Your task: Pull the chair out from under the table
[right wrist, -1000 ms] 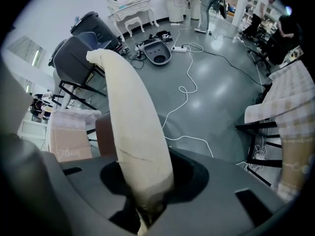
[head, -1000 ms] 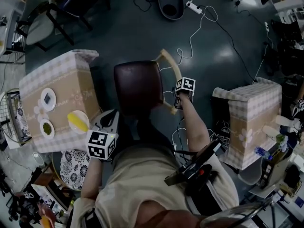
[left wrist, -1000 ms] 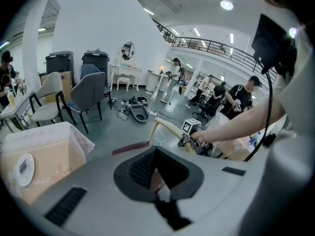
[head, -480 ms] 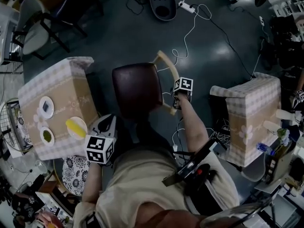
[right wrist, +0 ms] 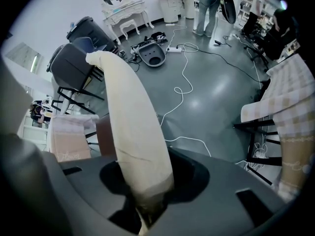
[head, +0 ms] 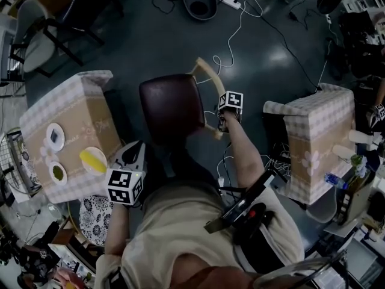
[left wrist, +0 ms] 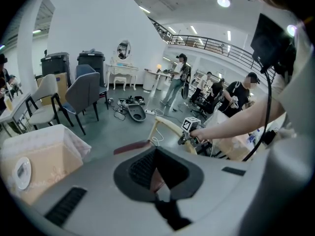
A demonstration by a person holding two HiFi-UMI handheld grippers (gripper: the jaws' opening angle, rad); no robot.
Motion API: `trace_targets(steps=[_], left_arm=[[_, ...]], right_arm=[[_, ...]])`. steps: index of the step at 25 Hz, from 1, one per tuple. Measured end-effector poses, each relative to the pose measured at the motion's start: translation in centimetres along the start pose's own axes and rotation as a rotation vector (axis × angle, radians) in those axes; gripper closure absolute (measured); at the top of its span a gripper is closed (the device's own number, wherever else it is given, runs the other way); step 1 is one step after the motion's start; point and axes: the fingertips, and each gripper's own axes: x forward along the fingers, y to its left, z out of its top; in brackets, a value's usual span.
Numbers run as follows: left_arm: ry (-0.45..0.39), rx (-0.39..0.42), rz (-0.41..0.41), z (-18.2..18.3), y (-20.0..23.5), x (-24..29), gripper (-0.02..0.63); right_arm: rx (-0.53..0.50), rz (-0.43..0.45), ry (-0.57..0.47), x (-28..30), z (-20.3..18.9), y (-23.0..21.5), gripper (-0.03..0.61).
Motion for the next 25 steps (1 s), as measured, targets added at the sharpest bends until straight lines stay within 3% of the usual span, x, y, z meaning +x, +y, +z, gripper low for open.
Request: trace_targets(steps=[13,20,25], left_arm=[[-0.008,0.000,0.020,0.5,-1.9,1.1,0.607],[-0.022,-0.003,0.057,0.2,-2.5,0.4,0.607],[-0.059,0.010,0.063,0.6,-1.9,-0.9,0.607]], right_arm=[[-0.068,-0.016,0.017,-0.1,0.5,-0.3,0.445],[-0.183,-0.004,-0.001,-2.3,1.6,-1.2,0.345],[-0.170,-0.021,-0.089,-5.7,2.3,-1.3,0.341]])
